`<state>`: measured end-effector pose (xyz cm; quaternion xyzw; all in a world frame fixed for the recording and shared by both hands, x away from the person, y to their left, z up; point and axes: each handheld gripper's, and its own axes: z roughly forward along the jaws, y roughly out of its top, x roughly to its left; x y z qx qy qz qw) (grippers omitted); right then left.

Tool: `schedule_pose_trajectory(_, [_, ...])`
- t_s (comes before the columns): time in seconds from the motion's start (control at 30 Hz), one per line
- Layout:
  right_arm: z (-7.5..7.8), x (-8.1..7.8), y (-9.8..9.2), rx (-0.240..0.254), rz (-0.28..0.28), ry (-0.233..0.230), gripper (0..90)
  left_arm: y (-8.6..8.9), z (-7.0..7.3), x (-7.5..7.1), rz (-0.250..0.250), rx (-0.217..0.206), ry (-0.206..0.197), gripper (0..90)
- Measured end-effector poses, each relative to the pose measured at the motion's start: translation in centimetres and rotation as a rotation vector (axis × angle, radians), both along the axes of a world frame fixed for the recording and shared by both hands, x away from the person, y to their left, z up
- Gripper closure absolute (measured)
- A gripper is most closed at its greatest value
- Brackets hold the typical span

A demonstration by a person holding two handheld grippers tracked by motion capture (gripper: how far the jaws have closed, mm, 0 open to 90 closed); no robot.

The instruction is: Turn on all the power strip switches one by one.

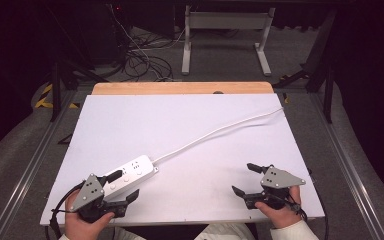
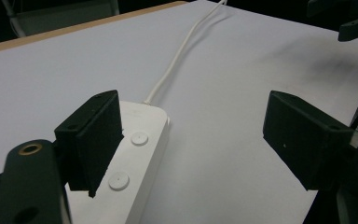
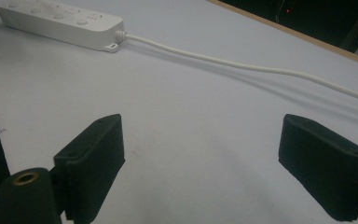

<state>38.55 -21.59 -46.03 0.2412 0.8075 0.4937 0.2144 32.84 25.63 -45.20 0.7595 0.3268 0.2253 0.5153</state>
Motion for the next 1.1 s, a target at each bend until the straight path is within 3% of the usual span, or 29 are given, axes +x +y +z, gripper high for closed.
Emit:
schedule_pose_trajectory(0.1, [0.0,0.0,0.0,0.0,0.001,0.0,14.8,0.0,0.0,-0.1,0.004,0.003,-0.005,20.6])
schedule_pose_trajectory(0.33, [-0.1,0.0,0.1,-0.003,0.007,0.001,16.1,0.1,0.2,-0.1,0.013,0.059,-0.046,25.6])
schedule_pose_trajectory(0.7, [-0.2,0.0,0.3,-0.015,0.018,0.007,17.1,0.4,1.0,-0.3,-0.009,0.065,-0.015,42.1])
schedule_pose_trajectory(0.93, [-0.3,0.0,0.4,-0.024,0.026,0.01,18.2,1.4,2.3,-0.3,-0.027,0.073,0.019,63.4])
schedule_pose_trajectory(1.1, [-0.4,0.0,0.5,-0.026,0.029,0.015,18.4,2.1,2.9,-0.3,-0.032,0.077,0.035,86.1])
